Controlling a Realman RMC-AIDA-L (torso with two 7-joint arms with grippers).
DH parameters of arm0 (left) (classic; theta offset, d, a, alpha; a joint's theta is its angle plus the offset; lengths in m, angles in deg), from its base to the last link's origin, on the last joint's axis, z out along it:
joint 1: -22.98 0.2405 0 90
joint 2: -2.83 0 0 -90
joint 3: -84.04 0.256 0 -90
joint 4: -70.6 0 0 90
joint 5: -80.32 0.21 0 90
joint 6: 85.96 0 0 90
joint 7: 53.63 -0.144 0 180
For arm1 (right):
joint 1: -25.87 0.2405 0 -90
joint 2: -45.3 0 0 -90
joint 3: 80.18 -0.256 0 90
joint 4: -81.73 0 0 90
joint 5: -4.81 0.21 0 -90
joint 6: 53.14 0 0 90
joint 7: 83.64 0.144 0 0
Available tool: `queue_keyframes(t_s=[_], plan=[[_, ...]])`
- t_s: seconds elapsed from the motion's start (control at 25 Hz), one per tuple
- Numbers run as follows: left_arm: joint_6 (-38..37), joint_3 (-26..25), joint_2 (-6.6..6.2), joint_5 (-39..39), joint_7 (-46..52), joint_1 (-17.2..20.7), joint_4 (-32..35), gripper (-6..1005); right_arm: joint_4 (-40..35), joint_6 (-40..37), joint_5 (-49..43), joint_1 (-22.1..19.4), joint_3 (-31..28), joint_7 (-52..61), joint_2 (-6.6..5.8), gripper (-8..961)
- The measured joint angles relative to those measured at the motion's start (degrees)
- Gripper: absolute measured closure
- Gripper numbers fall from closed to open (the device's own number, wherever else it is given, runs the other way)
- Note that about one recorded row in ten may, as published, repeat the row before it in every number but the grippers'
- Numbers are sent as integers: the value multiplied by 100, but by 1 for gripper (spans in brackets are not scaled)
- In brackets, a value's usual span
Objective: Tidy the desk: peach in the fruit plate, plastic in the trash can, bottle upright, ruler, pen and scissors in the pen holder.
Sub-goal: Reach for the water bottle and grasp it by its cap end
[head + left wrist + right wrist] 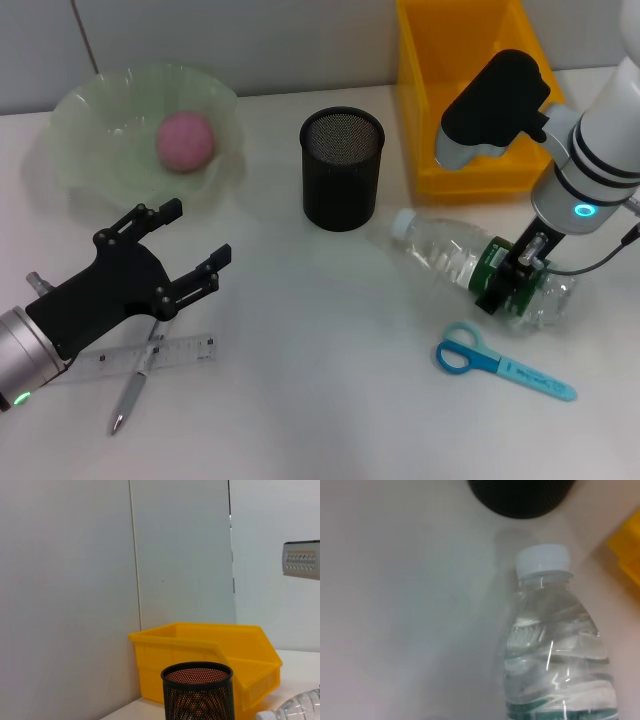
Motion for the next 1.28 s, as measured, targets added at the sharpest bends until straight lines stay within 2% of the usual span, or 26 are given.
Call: queue_keyframes(t_s=[0.2,0.24,0.28,0.36,0.44,0.64,0.72,0.76,0.8,0.84,0.88,1.0,1.04,1.08,1.2,1.24,1.28], plan=[[-59,-21,0,-2,0,18,-1,187,-695,-377,301,-206,8,-13,-5,179],[-143,-37,-1,-14,0,47,2,187,-1183,-616,621,-365,-48,-75,-20,178],[-143,-37,-1,-14,0,47,2,187,-1183,-616,621,-365,-48,-75,-20,178],[-232,-60,-6,-23,0,65,19,187,-1817,-846,908,-598,-154,-157,-20,177],[-290,-83,-11,-24,0,79,29,187,-2117,-892,1053,-763,-190,-205,-14,176],[-609,-329,-40,-30,0,169,21,187,-2540,-762,1458,-1153,-200,-439,-2,174],[-731,-423,-43,-34,0,197,27,187,-2752,-498,1798,-1452,-206,-665,7,174],[-788,-462,-52,-35,0,209,21,186,-2871,-173,2207,-1750,-231,-984,7,173],[-788,-462,-52,-35,0,209,21,186,-2871,-173,2207,-1750,-231,-984,7,173],[-814,-486,-56,-35,3,213,14,186,-2910,194,2754,-2089,-278,-1459,8,172],[-814,-486,-56,-35,3,213,14,186,-2910,194,2754,-2089,-278,-1459,8,172],[-818,-497,-52,-36,4,213,8,187,-2802,706,3839,-2597,-387,-2480,9,171],[-824,-497,-51,-36,6,212,5,187,-2607,926,4640,-2891,-458,-3253,10,170],[-831,-496,-50,-36,9,212,4,187,-2607,926,4640,-2891,-458,-3253,10,170],[-869,-504,-51,-36,22,211,2,186,-2153,998,5601,-3162,-578,-4340,0,169],[-955,-519,-55,-35,69,211,0,186,-1766,972,6048,-3279,-698,-4897,-5,168],[-1018,-542,-68,-35,130,211,0,186,-1766,972,6048,-3279,-698,-4897,-5,168]])
